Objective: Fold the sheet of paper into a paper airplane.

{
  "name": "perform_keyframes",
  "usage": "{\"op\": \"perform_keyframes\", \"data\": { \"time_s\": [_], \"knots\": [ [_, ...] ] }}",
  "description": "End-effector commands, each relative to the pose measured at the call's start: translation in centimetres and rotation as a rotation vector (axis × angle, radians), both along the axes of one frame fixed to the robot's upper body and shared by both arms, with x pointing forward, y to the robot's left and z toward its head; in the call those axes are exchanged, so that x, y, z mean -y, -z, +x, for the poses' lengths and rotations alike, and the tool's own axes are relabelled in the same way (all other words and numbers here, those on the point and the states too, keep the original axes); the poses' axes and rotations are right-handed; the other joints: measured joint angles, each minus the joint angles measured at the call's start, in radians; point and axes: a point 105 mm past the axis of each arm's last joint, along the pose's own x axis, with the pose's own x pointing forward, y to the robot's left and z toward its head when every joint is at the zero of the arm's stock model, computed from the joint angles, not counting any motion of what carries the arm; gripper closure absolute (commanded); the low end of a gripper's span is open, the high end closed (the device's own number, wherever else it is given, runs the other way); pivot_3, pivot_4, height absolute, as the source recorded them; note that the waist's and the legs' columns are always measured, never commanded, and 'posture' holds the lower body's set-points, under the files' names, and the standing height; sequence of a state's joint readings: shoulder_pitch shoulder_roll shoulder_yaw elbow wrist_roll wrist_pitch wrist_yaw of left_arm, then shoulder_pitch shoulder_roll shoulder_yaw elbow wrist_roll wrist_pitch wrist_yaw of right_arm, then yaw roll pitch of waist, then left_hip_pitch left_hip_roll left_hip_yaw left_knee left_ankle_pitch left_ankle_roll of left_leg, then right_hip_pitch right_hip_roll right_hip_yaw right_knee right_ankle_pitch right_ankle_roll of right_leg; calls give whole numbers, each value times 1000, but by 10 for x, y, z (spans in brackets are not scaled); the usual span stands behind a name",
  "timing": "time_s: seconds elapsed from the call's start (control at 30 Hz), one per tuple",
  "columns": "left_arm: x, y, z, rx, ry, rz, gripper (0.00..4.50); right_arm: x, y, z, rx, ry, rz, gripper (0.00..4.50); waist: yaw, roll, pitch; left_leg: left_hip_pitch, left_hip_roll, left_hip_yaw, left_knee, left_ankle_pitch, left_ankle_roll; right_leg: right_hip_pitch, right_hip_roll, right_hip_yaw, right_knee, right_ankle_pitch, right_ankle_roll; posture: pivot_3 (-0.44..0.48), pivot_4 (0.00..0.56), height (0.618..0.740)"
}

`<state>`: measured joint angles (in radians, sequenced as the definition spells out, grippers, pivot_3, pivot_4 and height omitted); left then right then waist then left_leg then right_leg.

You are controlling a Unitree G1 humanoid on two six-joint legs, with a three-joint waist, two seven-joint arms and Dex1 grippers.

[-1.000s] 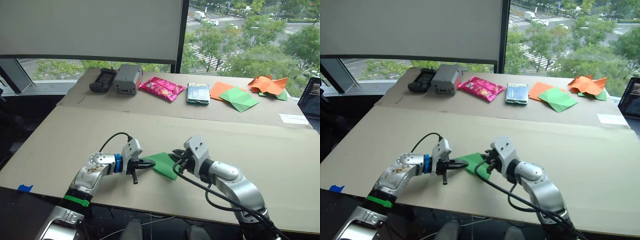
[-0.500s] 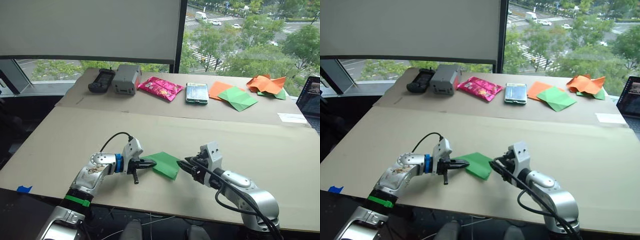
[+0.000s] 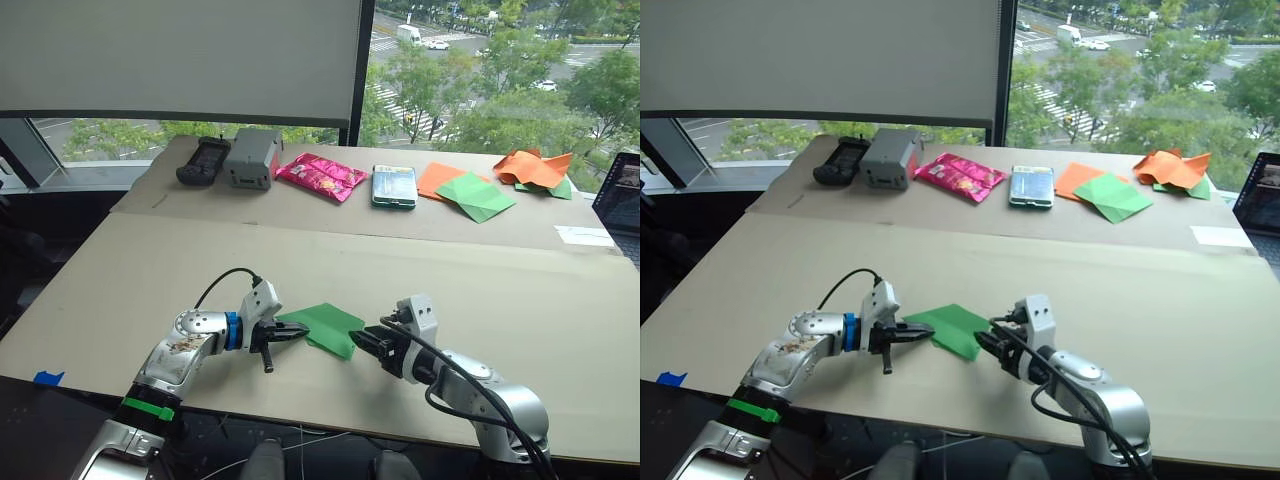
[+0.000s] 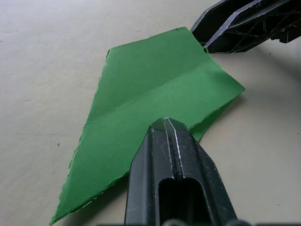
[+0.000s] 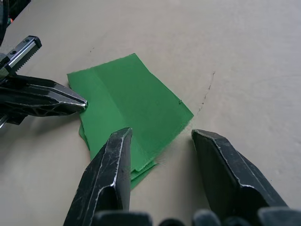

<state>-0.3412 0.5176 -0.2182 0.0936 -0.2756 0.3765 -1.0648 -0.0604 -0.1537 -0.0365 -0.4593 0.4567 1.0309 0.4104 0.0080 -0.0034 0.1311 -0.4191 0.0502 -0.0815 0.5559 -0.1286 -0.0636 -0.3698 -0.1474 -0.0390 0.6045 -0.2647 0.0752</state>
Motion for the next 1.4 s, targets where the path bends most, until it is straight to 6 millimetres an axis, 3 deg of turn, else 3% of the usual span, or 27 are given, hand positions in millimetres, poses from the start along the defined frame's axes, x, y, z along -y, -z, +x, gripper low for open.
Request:
{"op": "perform_keyframes", "data": {
  "time_s": [0.03, 0.2, 0.3, 0.43, 0.47, 0.7, 0.83, 1.0, 1.2, 1.4],
  "knots": [
    [0, -9, 1, 38, 4, 3, 4500, -2, -14, 5, 37, 6, 69, 2229, 0, 0, 0, 0, 0, 0, 0, 0, 0, 0, 0, 0, 0, 0, 0, 0, 150, 713],
    [1, -7, 0, 35, 10, 10, 4500, -4, -13, 6, 37, 5, 77, 2229, 1, 0, 0, -1, 0, 0, 0, 0, 0, -1, 0, 0, 0, 0, 0, 0, 150, 713],
    [0, -6, 0, 33, 13, 14, 4500, -5, -14, 6, 48, -4, 68, 2980, 0, 1, 0, -2, 0, 0, 0, 0, 0, -1, 0, 0, -1, 0, 0, 0, 150, 713],
    [0, -5, -1, 31, 16, 18, 4500, -5, -12, 7, 68, -6, 45, 4370, 0, 1, 0, -2, 0, 0, 0, 0, 0, -1, 0, 0, -1, 0, 0, 0, 150, 713],
    [0, -6, -1, 30, 16, 17, 4500, -5, -12, 7, 77, -12, 43, 4458, 0, 1, 0, -2, 0, 0, 0, 0, 0, -1, 0, 0, -1, 0, 0, 0, 150, 713],
    [-1, -5, -1, 26, 16, 20, 4500, -9, -22, 4, 196, -79, 8, 4458, 0, 1, 0, -2, 0, 0, 0, 0, 0, -1, 0, 0, -2, 0, 0, 0, 150, 713],
    [-2, -5, -2, 23, 13, 22, 4500, -18, -29, -8, 407, -203, -135, 4458, 1, 1, 0, -3, 0, 0, 0, 0, 0, -1, 0, 0, -4, 0, 0, 0, 150, 713],
    [-3, -5, -2, 20, 8, 25, 4500, -27, -16, -22, 610, -369, -349, 4458, 0, 1, 0, -3, 0, 0, 0, 0, 0, 0, 0, 0, -9, 0, 0, 0, 150, 713],
    [-5, -5, -2, 17, 4, 28, 4500, -34, -16, -25, 882, -506, -560, 4458, 0, 1, 0, -3, 0, 0, 0, 0, 0, 0, 0, 0, -9, 0, 0, 0, 150, 713],
    [-7, -5, -2, 16, 0, 32, 4500, -37, -12, -26, 1047, -624, -711, 4458, 2, 1, 0, -3, 0, 0, 0, 0, 0, 0, 0, 0, -9, 0, 0, 0, 150, 713]
  ]
}}
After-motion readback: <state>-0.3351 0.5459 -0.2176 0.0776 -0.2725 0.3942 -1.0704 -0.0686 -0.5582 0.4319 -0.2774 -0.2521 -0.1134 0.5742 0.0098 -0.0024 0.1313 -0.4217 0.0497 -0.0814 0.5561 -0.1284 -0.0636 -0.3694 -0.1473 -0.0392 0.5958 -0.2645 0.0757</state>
